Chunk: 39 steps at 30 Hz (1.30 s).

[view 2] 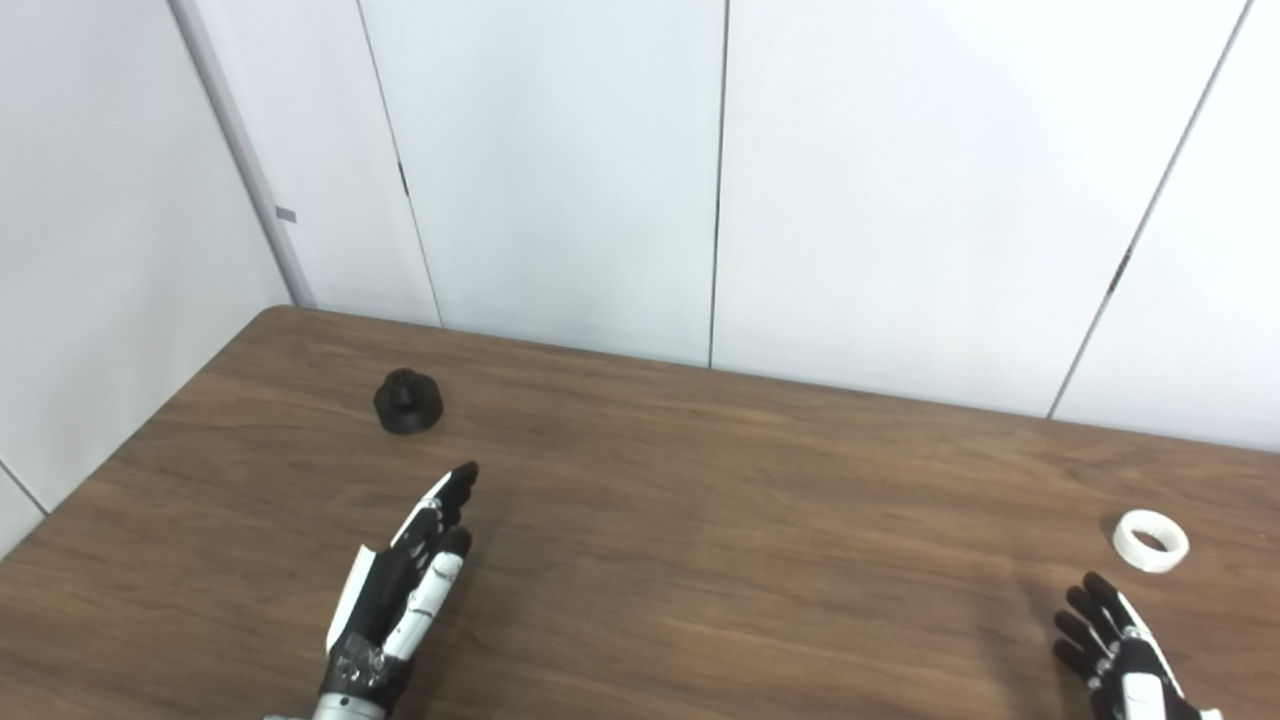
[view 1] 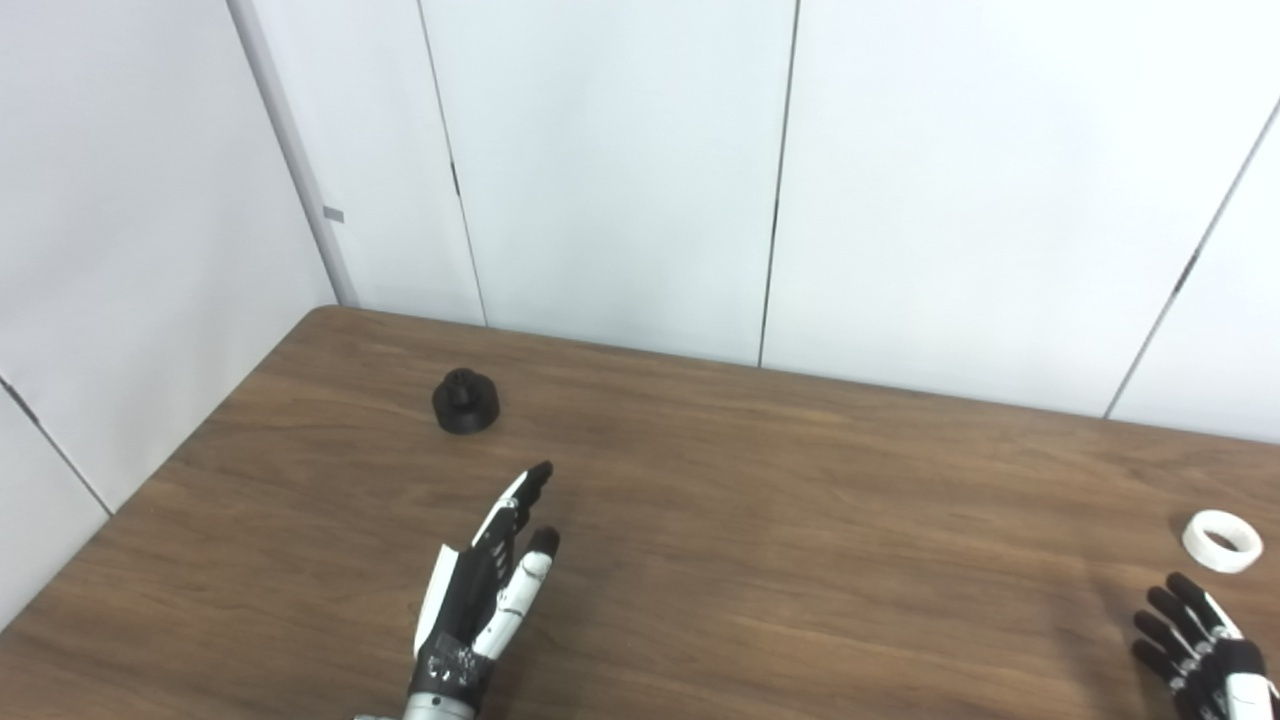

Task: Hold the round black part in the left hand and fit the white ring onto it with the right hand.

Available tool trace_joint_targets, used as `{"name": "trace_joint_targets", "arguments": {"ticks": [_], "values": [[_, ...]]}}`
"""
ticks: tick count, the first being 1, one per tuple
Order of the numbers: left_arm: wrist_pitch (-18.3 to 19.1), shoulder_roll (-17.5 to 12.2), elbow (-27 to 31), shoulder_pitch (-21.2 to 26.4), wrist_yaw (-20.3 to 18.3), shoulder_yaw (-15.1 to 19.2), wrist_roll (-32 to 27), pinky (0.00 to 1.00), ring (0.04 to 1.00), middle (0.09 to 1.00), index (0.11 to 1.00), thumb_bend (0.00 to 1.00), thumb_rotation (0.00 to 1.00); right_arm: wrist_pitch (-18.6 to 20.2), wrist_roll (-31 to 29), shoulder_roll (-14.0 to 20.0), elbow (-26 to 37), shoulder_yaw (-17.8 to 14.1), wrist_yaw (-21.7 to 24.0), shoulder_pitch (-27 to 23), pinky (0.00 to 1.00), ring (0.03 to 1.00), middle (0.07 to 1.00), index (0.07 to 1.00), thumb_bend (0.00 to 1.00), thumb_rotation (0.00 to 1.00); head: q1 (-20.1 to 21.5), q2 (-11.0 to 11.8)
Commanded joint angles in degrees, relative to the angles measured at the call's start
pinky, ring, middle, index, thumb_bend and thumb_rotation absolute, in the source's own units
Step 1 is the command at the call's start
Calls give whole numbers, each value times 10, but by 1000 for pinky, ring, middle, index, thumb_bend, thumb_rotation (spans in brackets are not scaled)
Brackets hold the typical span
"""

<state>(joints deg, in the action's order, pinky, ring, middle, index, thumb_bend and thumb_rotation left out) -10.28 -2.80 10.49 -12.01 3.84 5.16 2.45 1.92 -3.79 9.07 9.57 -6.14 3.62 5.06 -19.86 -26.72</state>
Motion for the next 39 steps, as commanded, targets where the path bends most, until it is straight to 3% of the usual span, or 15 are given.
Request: {"name": "trace_joint_targets", "arguments": {"ticks": [1,5,11,17,23,27,31,39], "values": [[14,21,12,-23,15,3,7,997,972,950,932,649,553,2,3,3,7,-2,-2,0,832,865,885,882,605,1000,2,-2],[51,3,46,-12,26,21,24,994,970,944,921,743,475,0,7,4,7,1,-3,-2,872,881,898,892,630,1000,4,-7],[134,-33,97,25,38,51,110,976,957,925,910,885,421,23,11,1,18,2,-7,-4,929,894,905,902,660,1000,4,-9],[245,-82,124,88,28,74,193,999,970,933,886,922,404,30,13,1,22,4,-9,-4,924,894,900,899,648,1000,3,-9],[307,-130,105,138,21,78,236,952,962,930,869,972,416,46,24,2,33,8,-13,-5,968,910,909,908,643,1000,6,-12],[323,-161,64,166,24,79,258,914,948,926,870,982,402,50,24,-1,36,9,-13,-5,982,912,906,907,625,1000,8,-12],[311,-187,15,190,32,75,267,909,948,915,859,1000,394,52,9,6,40,11,2,-4,998,962,952,947,592,1000,9,-14],[293,-238,-85,238,42,42,298,999,975,921,858,1000,413,44,-3,5,40,10,3,-5,1000,957,959,951,534,1000,13,-16]]}}
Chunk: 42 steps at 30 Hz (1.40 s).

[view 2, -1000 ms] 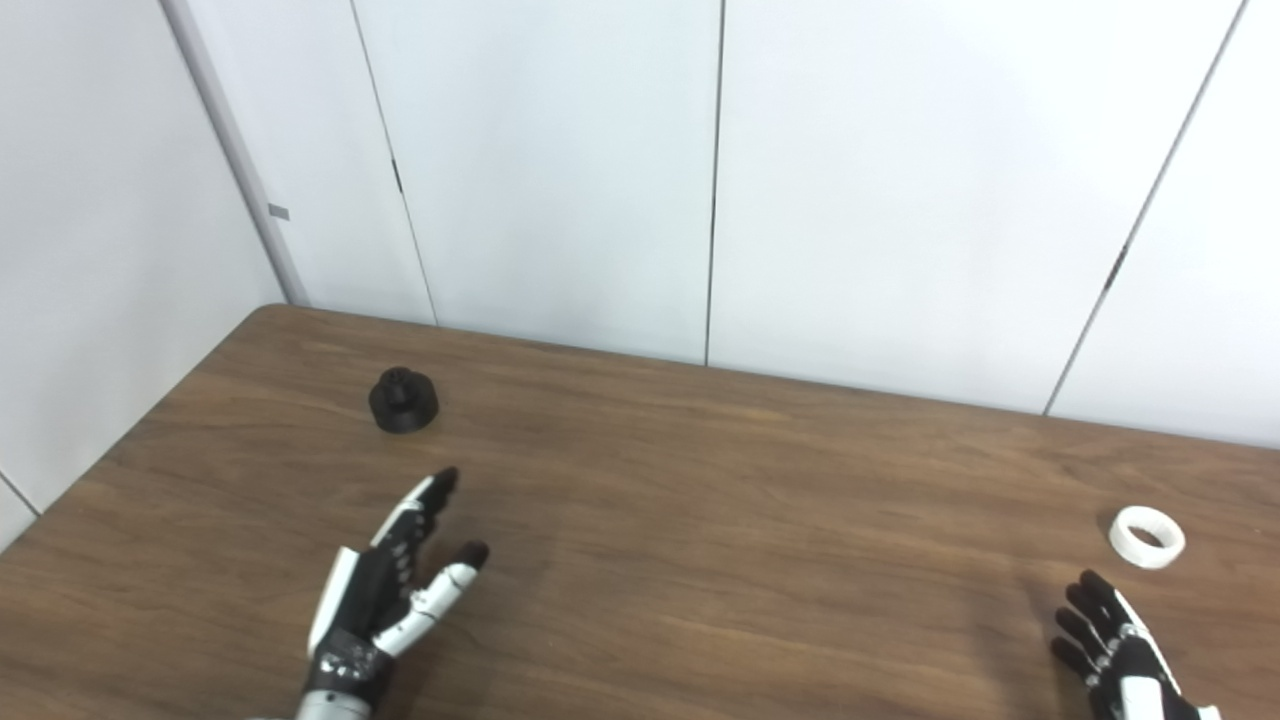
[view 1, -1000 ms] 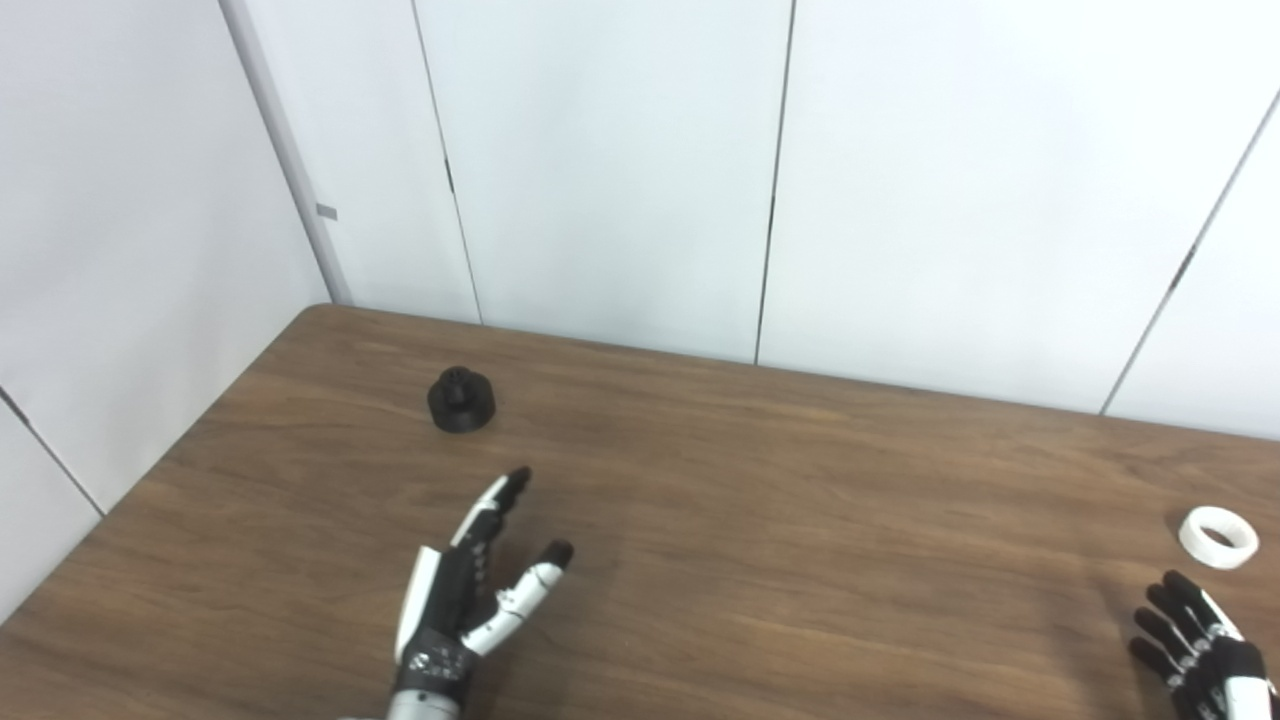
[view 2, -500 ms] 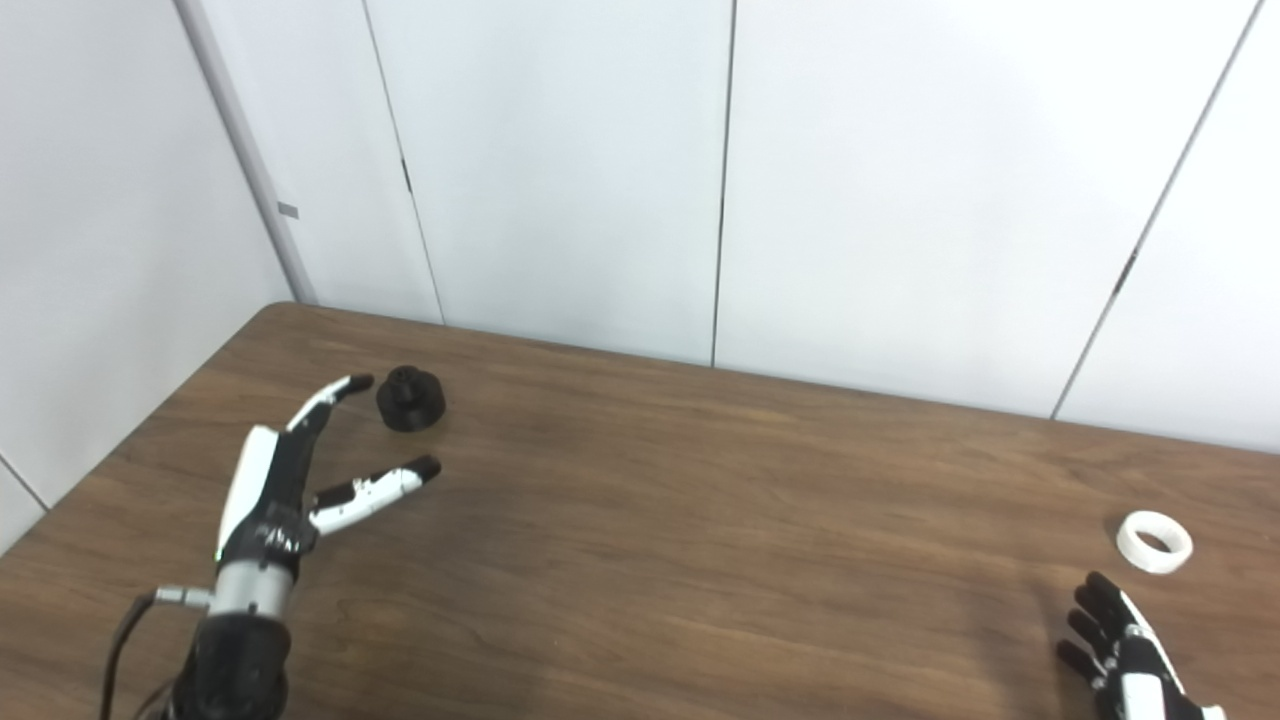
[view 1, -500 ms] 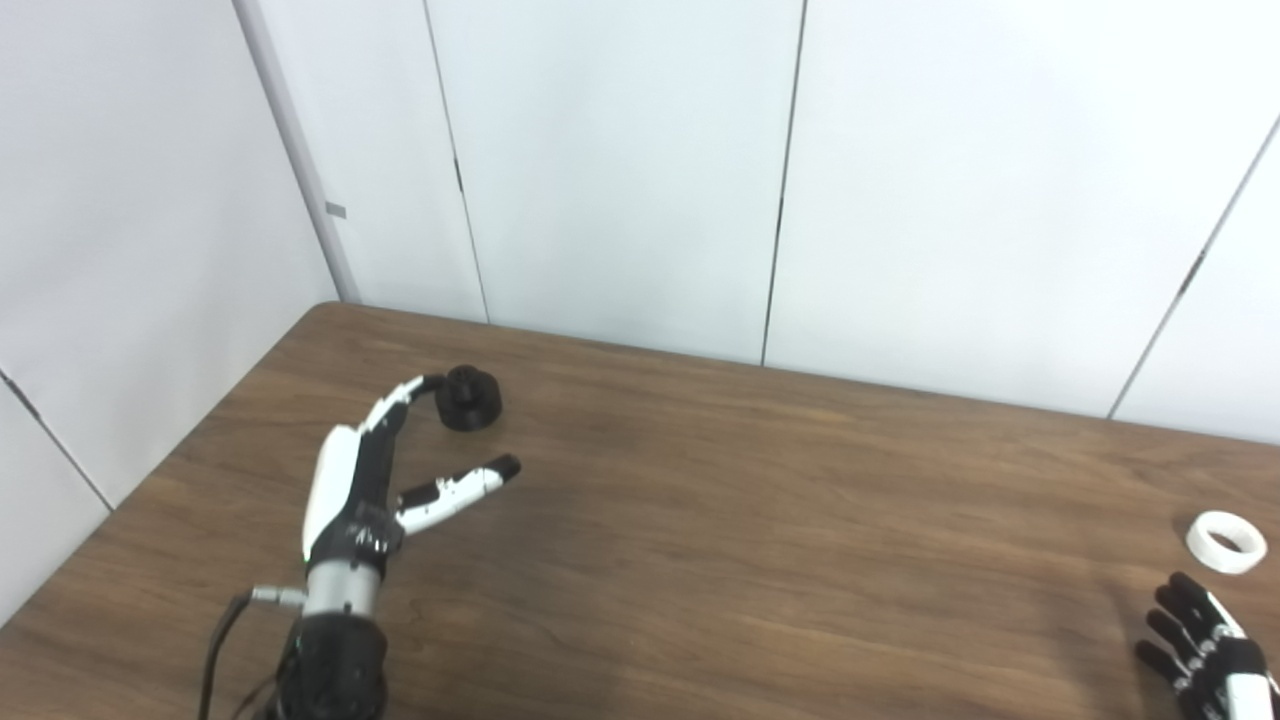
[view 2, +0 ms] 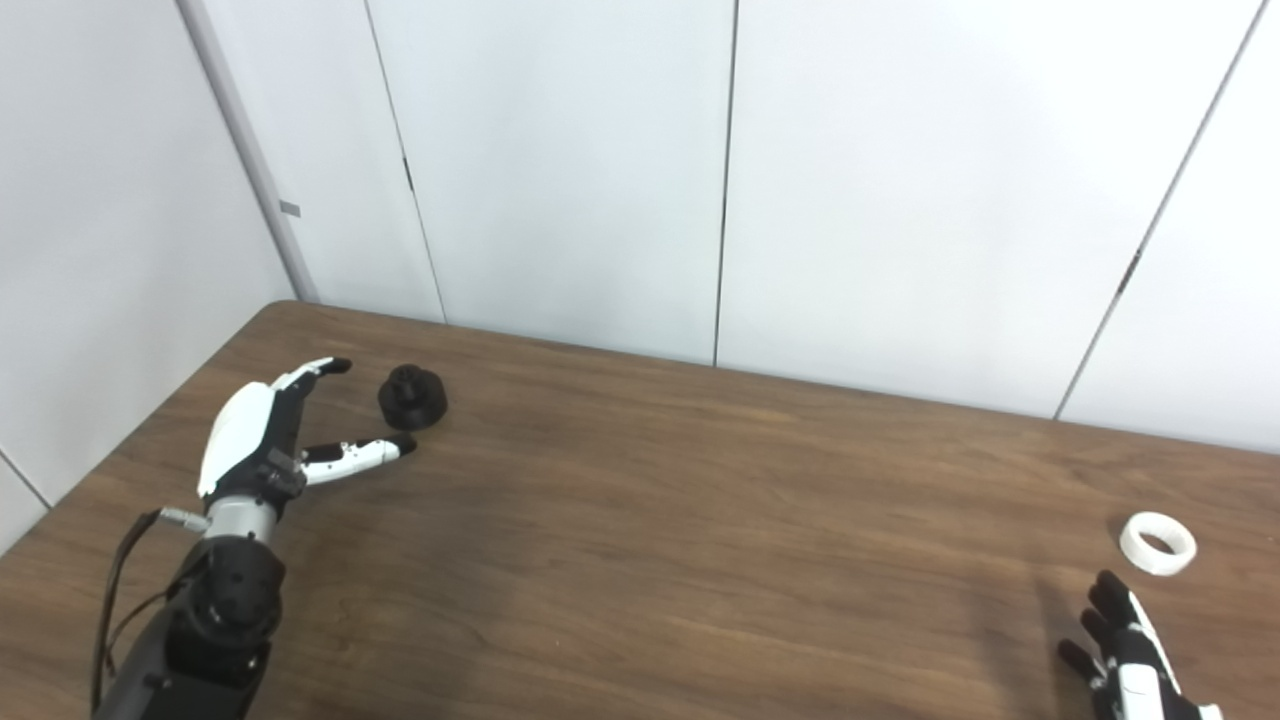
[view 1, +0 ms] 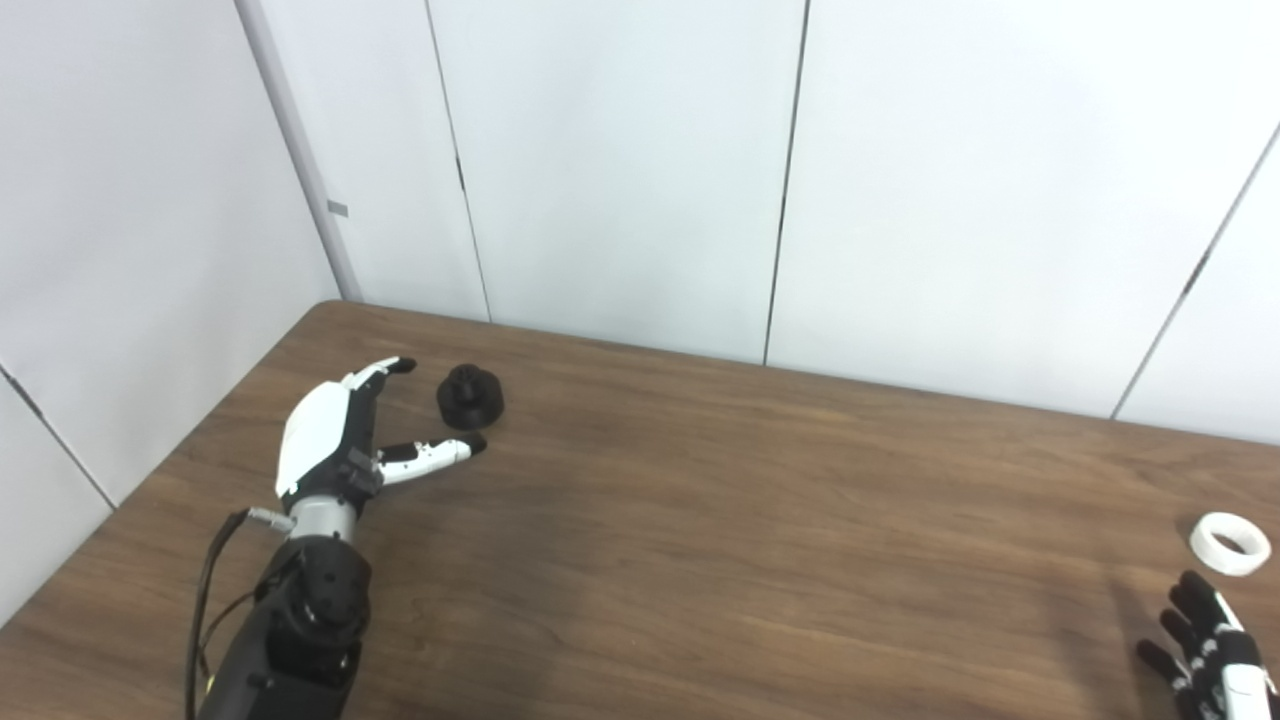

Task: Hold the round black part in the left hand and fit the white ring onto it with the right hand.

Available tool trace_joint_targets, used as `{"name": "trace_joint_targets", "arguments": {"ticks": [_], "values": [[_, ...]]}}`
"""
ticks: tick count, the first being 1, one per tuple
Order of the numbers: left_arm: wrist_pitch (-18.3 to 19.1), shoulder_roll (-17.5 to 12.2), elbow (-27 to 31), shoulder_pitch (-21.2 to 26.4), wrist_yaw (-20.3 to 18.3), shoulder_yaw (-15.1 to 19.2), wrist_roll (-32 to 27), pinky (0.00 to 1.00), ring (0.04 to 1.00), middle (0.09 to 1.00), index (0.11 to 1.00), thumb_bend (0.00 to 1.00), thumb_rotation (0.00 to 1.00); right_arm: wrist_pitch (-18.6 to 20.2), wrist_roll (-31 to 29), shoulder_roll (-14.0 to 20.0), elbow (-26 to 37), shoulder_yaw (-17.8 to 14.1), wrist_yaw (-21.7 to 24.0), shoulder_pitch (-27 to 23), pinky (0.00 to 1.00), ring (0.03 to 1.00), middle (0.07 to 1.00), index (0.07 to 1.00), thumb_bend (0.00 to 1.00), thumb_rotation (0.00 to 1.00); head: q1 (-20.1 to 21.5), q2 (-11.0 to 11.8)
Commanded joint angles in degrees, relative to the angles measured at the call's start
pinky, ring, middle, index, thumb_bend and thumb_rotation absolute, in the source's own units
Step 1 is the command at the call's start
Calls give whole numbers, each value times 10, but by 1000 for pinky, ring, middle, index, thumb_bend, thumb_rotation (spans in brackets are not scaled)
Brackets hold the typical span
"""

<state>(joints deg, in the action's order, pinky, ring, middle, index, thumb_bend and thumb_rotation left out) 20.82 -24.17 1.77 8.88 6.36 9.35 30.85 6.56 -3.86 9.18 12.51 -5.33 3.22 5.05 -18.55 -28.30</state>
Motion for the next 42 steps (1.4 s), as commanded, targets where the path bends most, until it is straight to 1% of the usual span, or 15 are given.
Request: {"name": "trace_joint_targets", "arguments": {"ticks": [1,4,9,15,19,24,26,27,30,32,38,40,42], "values": [[-17,-31,-14,38,15,-5,16,1000,977,924,861,1000,417,-2,-3,3,12,2,7,-4,1000,960,960,952,535,1000,0,-1],[-9,-47,-53,60,11,-21,29,1000,977,930,866,1000,431,0,-5,3,14,2,6,-4,1000,968,964,953,541,1000,0,-1],[-10,-67,-107,93,6,-44,28,1000,980,938,867,1000,452,8,-6,3,24,2,5,-3,1000,970,963,951,500,1000,4,-3],[-15,-77,-162,130,5,-65,22,1000,995,947,864,1000,452,19,-4,3,40,2,5,1,1000,980,973,960,480,1000,6,-4],[-8,-83,-203,159,-12,-83,16,1000,1000,963,873,1000,480,22,-6,3,45,2,6,1,1000,983,979,966,462,1000,9,-6],[-16,-88,-244,181,-18,-98,11,1000,1000,968,867,1000,489,27,-3,1,53,-1,2,3,1000,970,972,965,436,1000,12,-6],[-16,-87,-257,189,-20,-102,8,1000,1000,971,868,1000,489,39,2,0,61,-1,-1,6,1000,964,964,958,436,1000,13,-6],[-17,-87,-262,192,-21,-104,6,1000,1000,971,867,1000,490,42,2,0,63,-1,-1,7,1000,965,964,957,420,1000,14,-6],[-18,-87,-279,201,-25,-108,0,1000,1000,969,862,1000,486,36,-2,0,65,-2,1,8,1000,966,966,963,360,1000,15,-7],[-16,-86,-289,206,-27,-112,-1,1000,1000,967,859,1000,485,36,-3,1,68,-1,3,10,1000,969,971,966,342,1000,16,-7],[-15,-85,-300,213,-34,-126,2,1000,1000,964,850,1000,482,45,-2,2,73,-2,2,11,1000,974,976,974,315,1000,18,-8],[-17,-87,-302,212,-37,-133,5,1000,1000,964,850,1000,501,48,-4,2,76,-3,2,11,1000,981,983,981,307,1000,18,-8],[-18,-88,-305,212,-37,-139,7,1000,1000,961,845,1000,511,52,-7,1,78,-4,2,11,1000,984,986,981,320,1000,20,-9]]}}
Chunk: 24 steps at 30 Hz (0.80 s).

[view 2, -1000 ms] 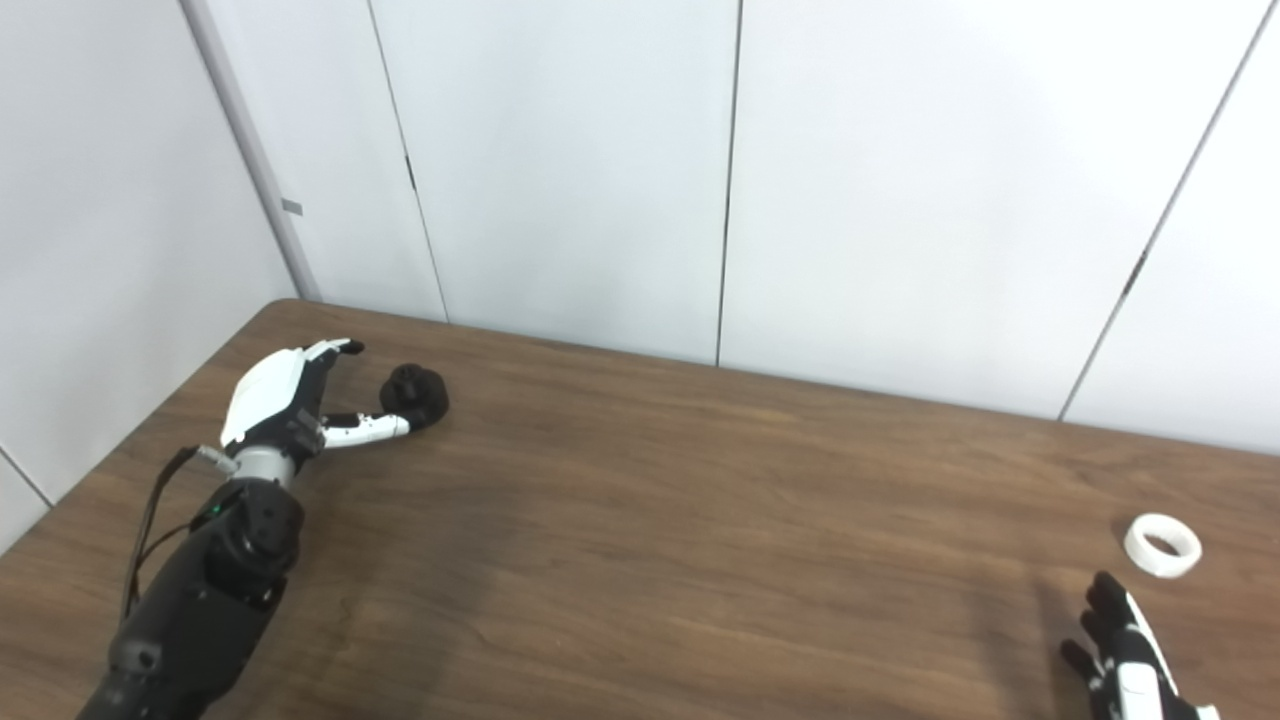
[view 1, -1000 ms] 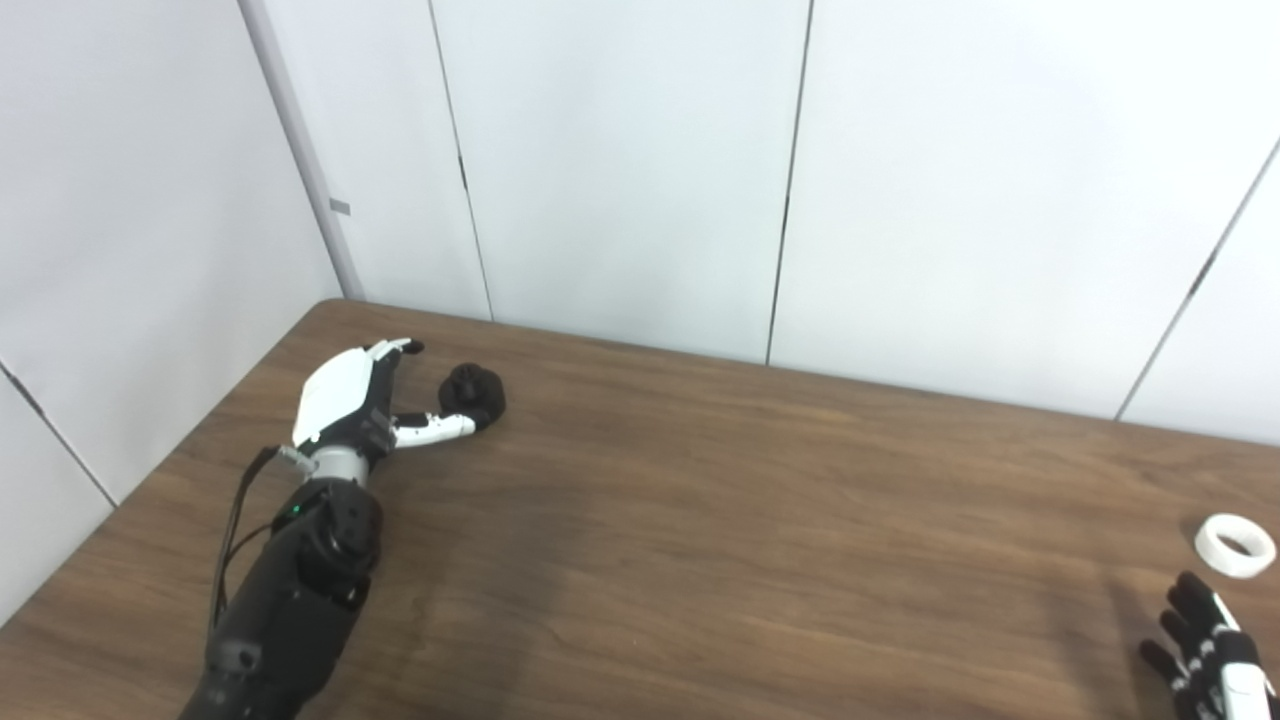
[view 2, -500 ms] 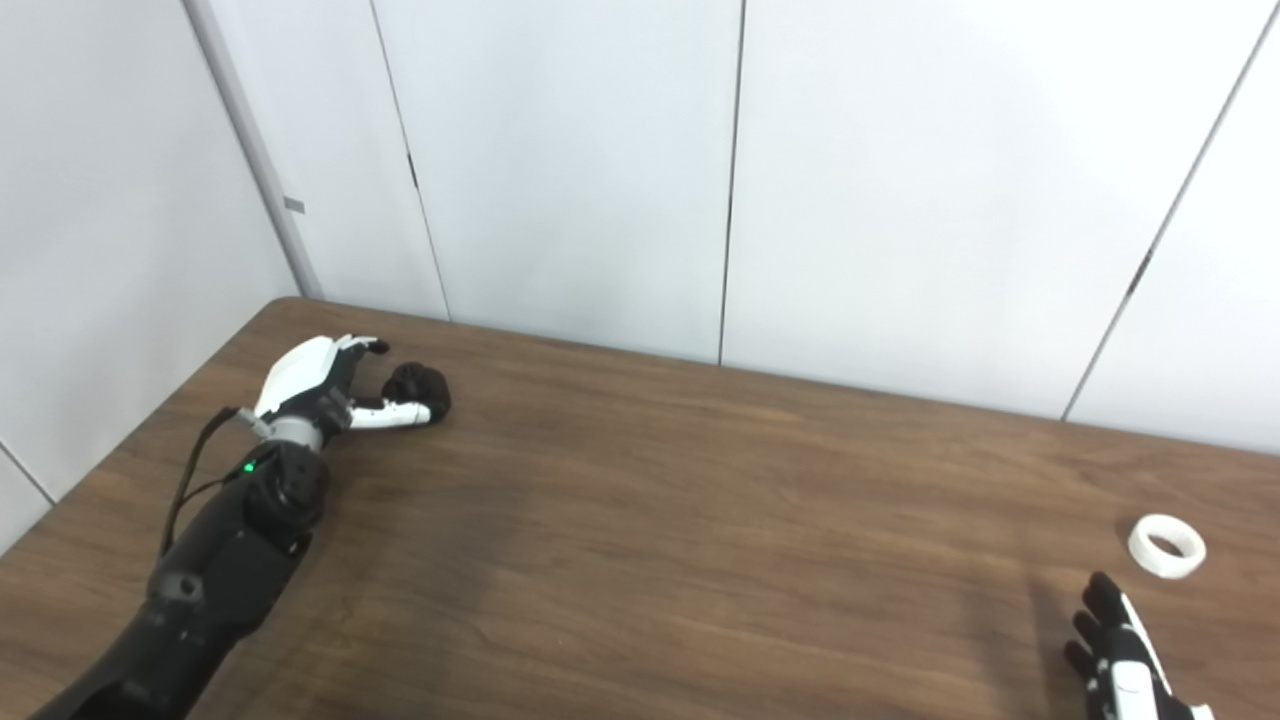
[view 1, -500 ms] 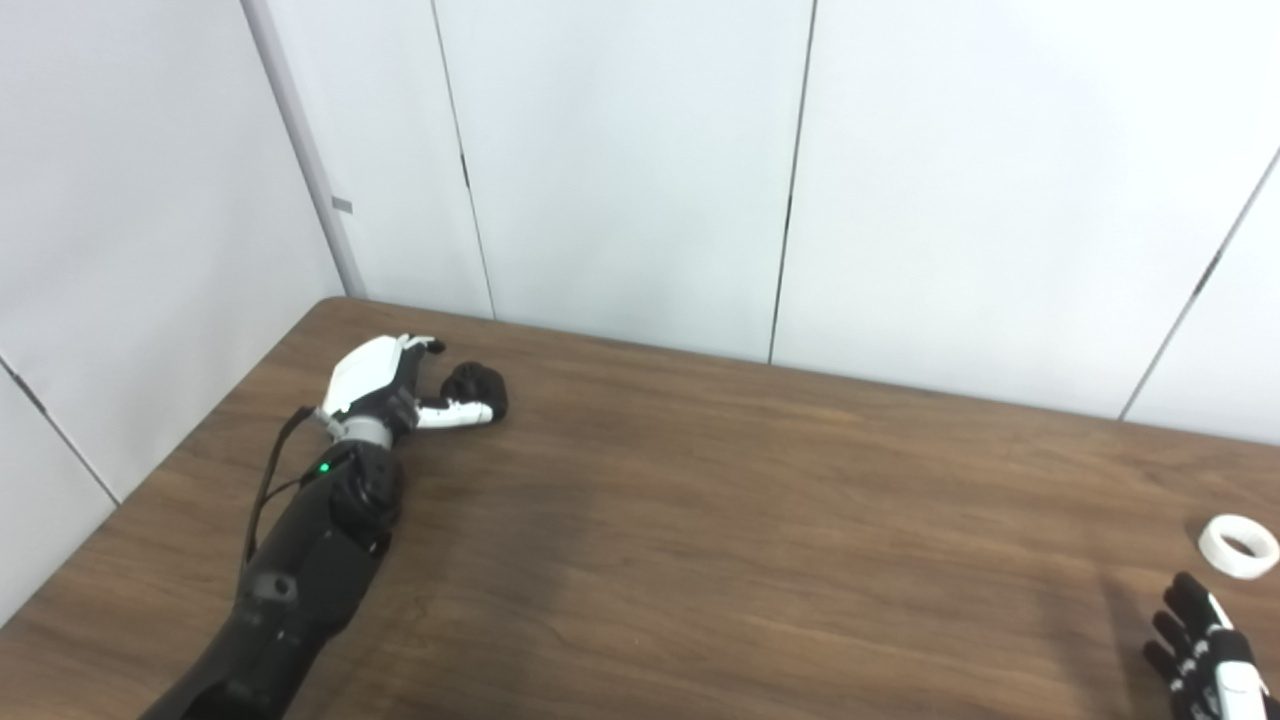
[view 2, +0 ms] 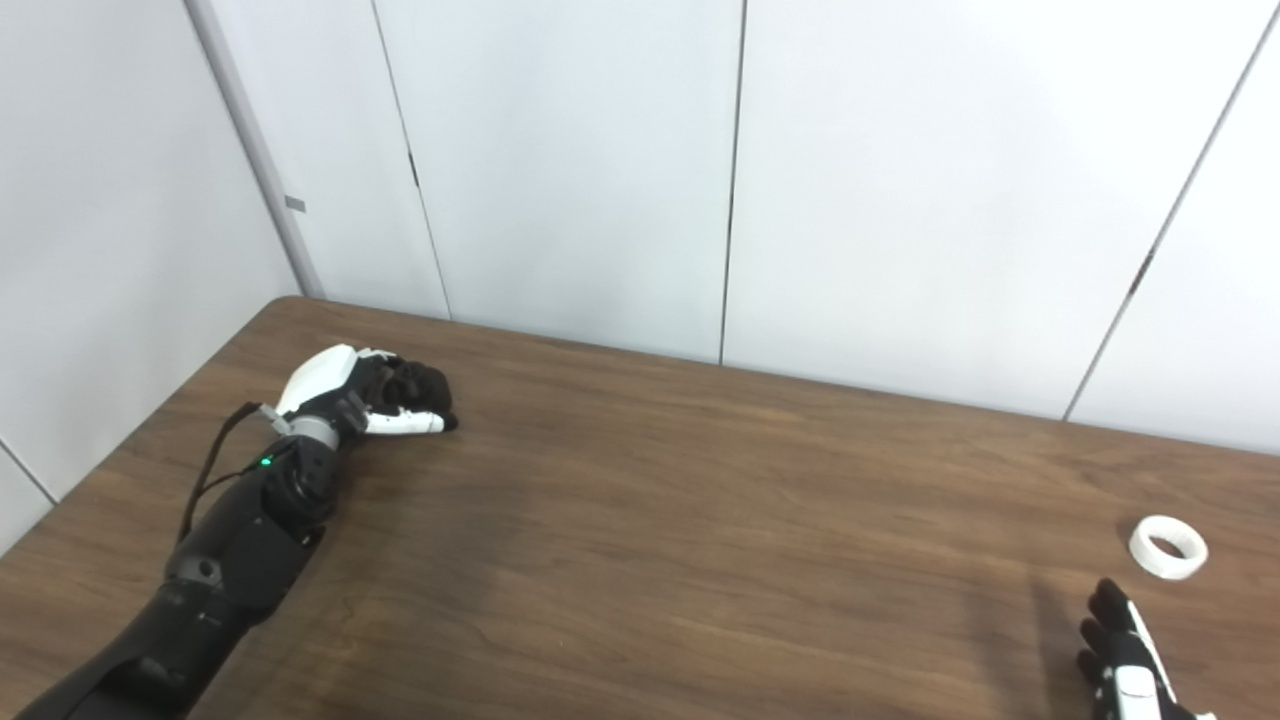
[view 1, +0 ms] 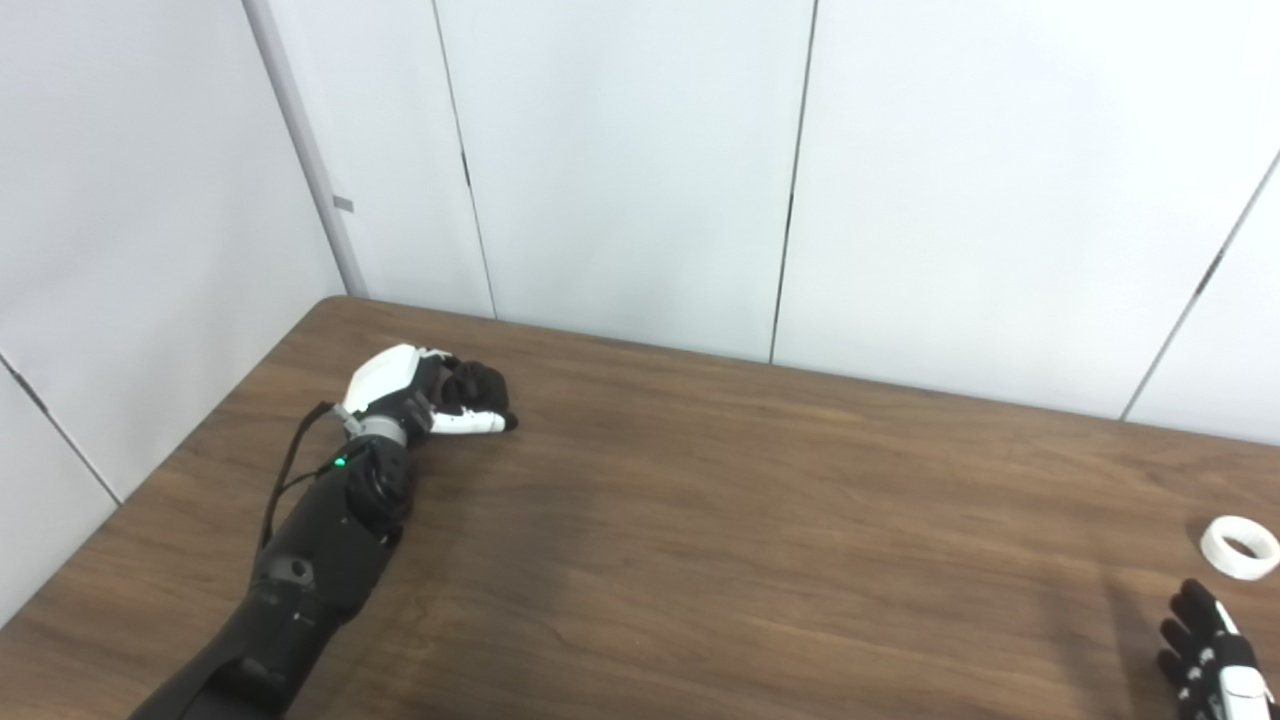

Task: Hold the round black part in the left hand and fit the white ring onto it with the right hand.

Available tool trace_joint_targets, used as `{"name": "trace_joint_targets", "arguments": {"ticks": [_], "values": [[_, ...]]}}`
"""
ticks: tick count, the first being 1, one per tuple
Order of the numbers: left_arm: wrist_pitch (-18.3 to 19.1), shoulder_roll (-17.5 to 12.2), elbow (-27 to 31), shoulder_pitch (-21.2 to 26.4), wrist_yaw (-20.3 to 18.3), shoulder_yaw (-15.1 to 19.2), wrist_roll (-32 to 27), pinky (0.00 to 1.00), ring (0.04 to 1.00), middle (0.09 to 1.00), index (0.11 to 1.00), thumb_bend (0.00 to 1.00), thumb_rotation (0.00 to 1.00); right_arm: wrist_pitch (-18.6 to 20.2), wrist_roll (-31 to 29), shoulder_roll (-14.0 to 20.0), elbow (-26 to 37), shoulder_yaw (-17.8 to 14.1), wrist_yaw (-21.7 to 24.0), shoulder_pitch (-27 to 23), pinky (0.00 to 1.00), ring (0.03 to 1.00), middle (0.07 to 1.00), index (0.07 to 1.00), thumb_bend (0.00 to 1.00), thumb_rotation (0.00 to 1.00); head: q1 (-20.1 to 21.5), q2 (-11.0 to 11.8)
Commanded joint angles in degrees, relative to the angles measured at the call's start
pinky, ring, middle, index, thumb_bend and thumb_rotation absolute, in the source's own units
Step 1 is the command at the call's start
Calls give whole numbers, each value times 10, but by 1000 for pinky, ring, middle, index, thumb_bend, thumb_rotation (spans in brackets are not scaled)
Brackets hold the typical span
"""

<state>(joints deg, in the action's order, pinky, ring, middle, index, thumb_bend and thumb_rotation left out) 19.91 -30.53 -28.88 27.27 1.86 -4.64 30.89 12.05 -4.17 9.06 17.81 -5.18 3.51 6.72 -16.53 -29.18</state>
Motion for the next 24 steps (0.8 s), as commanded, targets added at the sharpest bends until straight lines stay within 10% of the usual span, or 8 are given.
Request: {"name": "trace_joint_targets", "arguments": {"ticks": [1,24], "values": [[-8,-25,0,29,8,-2,7,1000,1000,960,844,1000,511,-1,-5,3,27,-6,0,-5,1000,986,987,982,317,1000,0,-1],[-2,-22,-2,30,20,-4,4,1000,988,920,780,965,443,15,3,5,40,-6,-1,-3,1000,1000,998,1000,266,1000,-3,-7]]}}
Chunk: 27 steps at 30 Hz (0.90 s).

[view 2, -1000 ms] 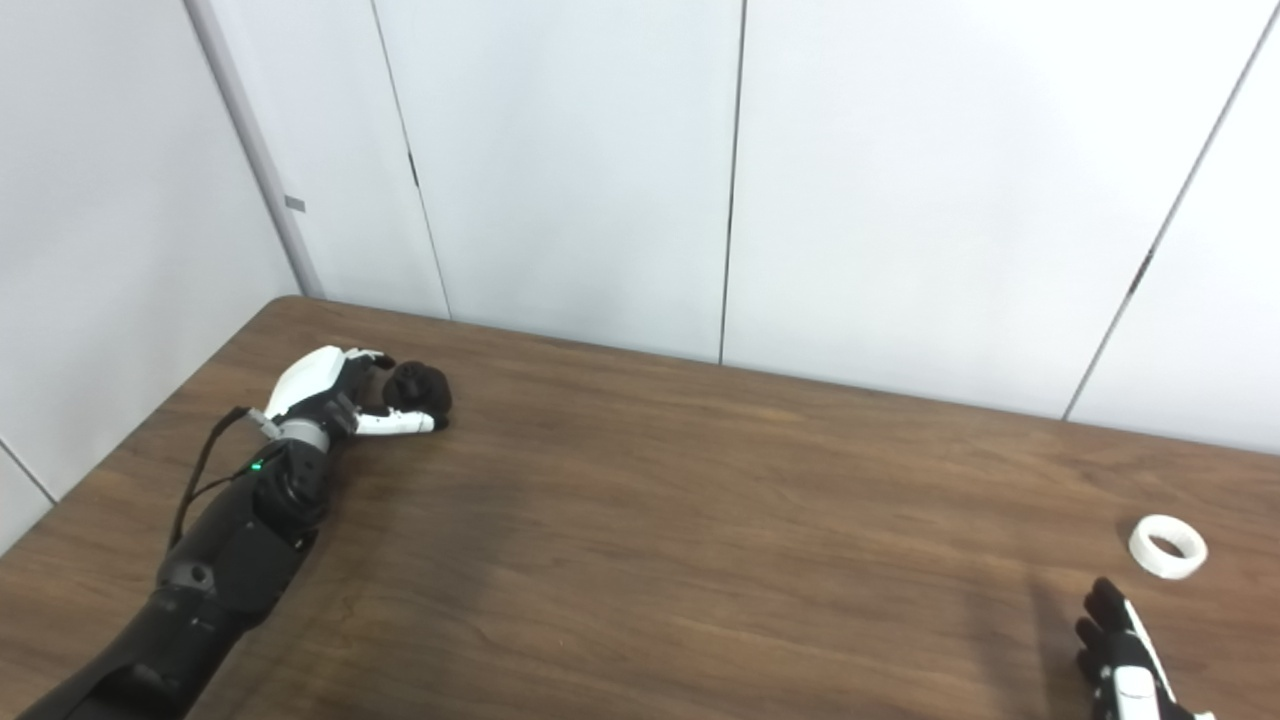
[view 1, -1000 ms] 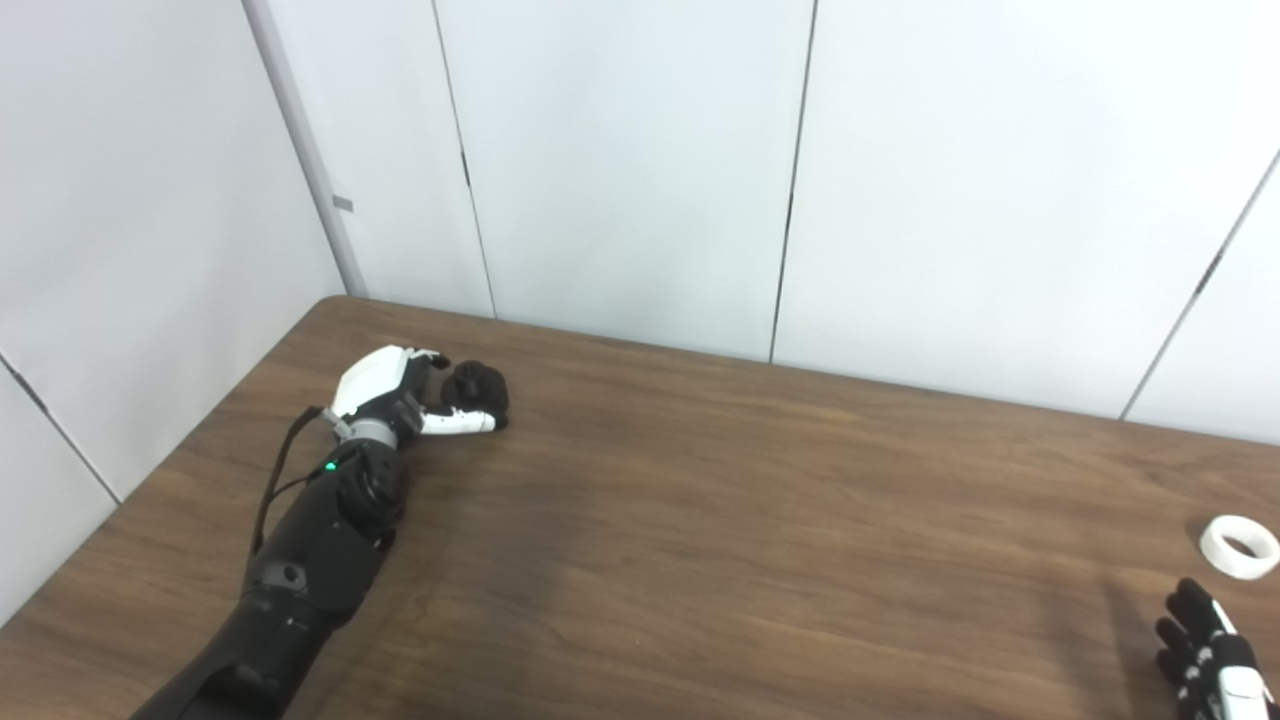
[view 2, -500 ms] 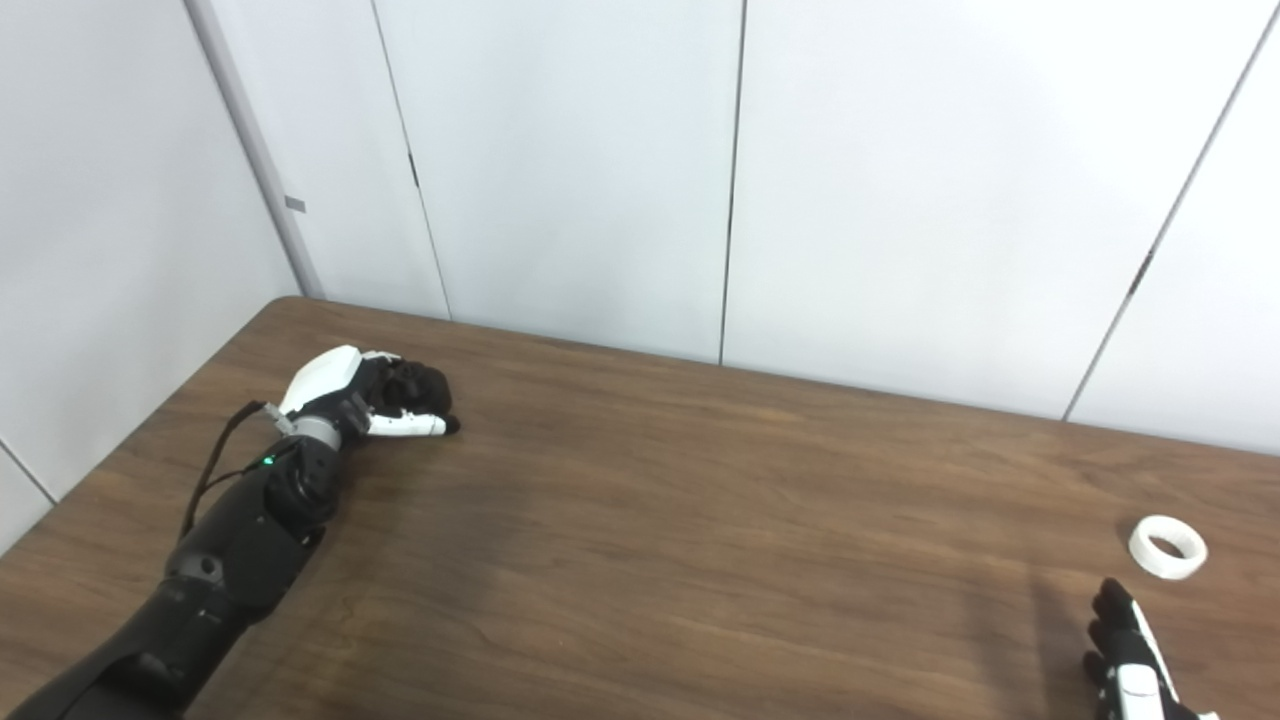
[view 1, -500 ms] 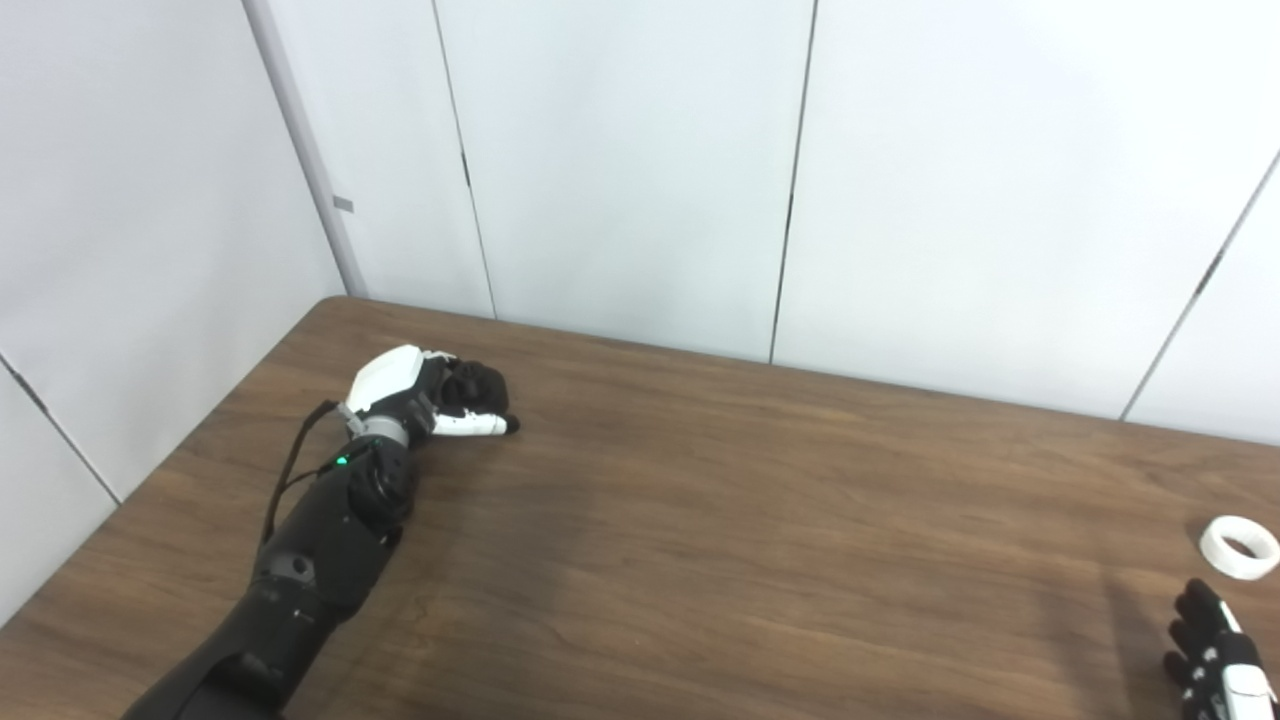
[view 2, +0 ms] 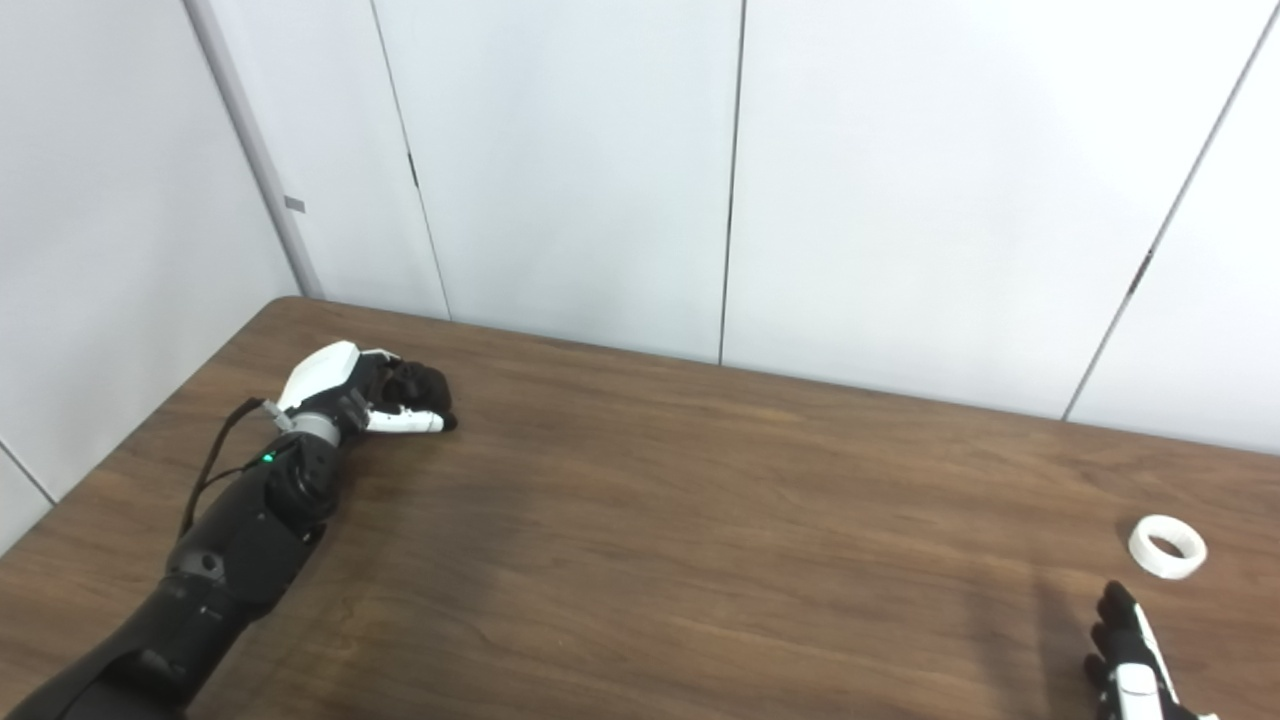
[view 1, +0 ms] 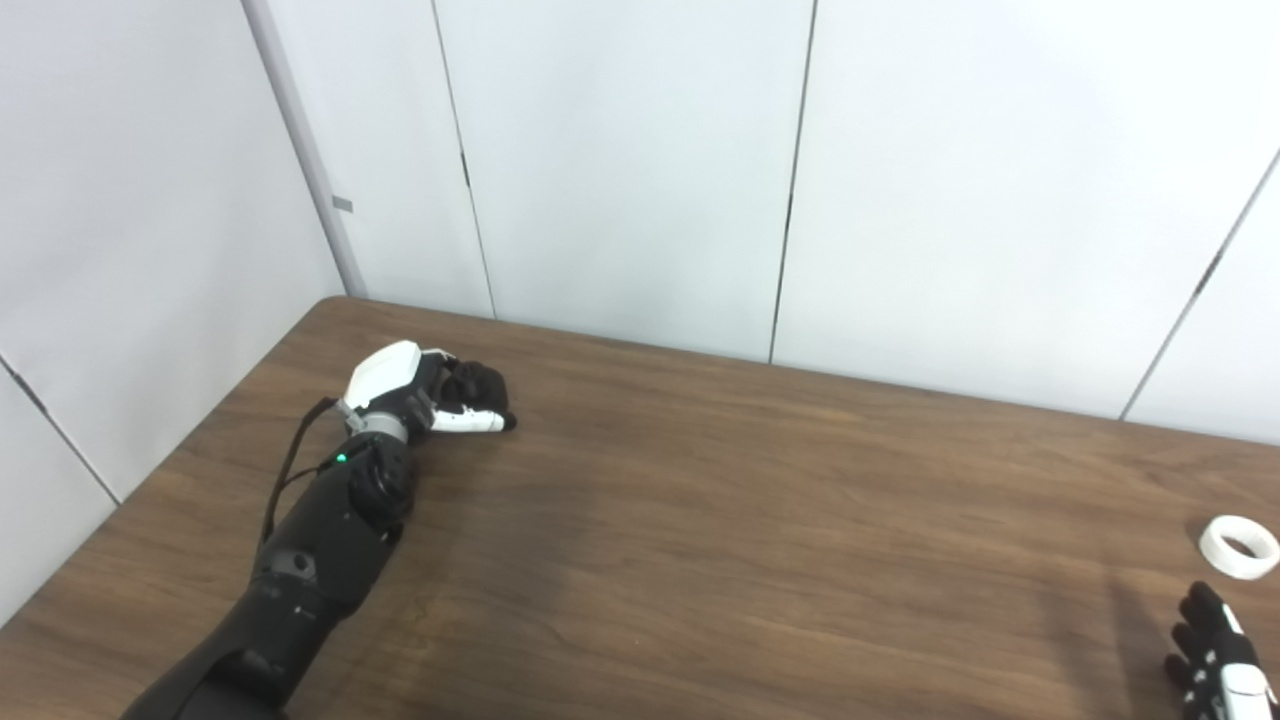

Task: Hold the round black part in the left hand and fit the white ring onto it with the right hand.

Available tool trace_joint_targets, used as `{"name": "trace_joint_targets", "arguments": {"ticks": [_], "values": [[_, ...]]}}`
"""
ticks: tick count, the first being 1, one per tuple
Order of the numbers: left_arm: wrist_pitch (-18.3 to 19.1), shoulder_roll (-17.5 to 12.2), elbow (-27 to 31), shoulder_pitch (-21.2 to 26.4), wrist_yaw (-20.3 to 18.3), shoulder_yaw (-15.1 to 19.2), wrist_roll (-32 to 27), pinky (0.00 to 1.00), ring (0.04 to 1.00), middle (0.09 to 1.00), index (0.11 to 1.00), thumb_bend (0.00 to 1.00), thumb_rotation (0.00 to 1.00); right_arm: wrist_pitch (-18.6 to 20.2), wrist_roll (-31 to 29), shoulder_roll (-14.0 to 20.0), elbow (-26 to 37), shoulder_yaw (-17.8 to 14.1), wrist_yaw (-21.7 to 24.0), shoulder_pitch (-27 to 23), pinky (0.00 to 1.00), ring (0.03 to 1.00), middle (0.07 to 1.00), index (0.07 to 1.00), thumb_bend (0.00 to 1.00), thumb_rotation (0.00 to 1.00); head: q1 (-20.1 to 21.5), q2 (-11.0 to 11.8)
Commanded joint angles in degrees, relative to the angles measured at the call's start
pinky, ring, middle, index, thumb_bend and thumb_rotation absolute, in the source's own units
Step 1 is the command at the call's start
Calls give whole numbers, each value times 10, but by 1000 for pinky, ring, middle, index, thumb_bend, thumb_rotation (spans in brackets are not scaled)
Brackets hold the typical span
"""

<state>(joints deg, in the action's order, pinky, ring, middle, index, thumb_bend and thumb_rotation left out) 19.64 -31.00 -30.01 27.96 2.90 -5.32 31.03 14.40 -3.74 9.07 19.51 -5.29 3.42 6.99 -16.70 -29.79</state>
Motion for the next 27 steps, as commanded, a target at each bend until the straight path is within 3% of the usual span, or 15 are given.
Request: {"name": "trace_joint_targets", "arguments": {"ticks": [1,9,15,19,20,22,27], "values": [[-1,-18,9,24,10,3,3,1000,989,920,781,965,444,-8,-2,5,23,-5,0,-6,1000,1000,999,1000,264,1000,-1,-1],[6,-19,6,24,11,4,3,1000,982,903,766,951,413,-4,-5,4,28,-7,-1,-7,1000,1000,998,1000,222,1000,-2,-3],[2,-19,1,27,13,-1,6,1000,974,879,720,899,309,2,-2,7,26,-8,-1,-11,1000,1000,995,996,247,1000,-2,-3],[0,-12,-10,31,33,0,8,1000,951,849,644,859,215,1,4,7,23,-10,-5,-14,1000,990,980,984,269,1000,-2,-3],[-1,-8,-14,32,43,3,6,1000,939,834,570,696,142,2,4,9,23,-10,-3,-14,1000,989,978,983,273,1000,-1,-2],[-6,-2,-22,33,59,8,2,1000,926,813,505,560,75,4,3,11,24,-10,0,-14,1000,995,982,987,279,1000,-1,-2],[-18,2,-27,33,76,11,-4,1000,915,792,483,523,48,3,-3,13,27,-14,3,-15,1000,993,979,986,286,1000,-3,-1]]}}
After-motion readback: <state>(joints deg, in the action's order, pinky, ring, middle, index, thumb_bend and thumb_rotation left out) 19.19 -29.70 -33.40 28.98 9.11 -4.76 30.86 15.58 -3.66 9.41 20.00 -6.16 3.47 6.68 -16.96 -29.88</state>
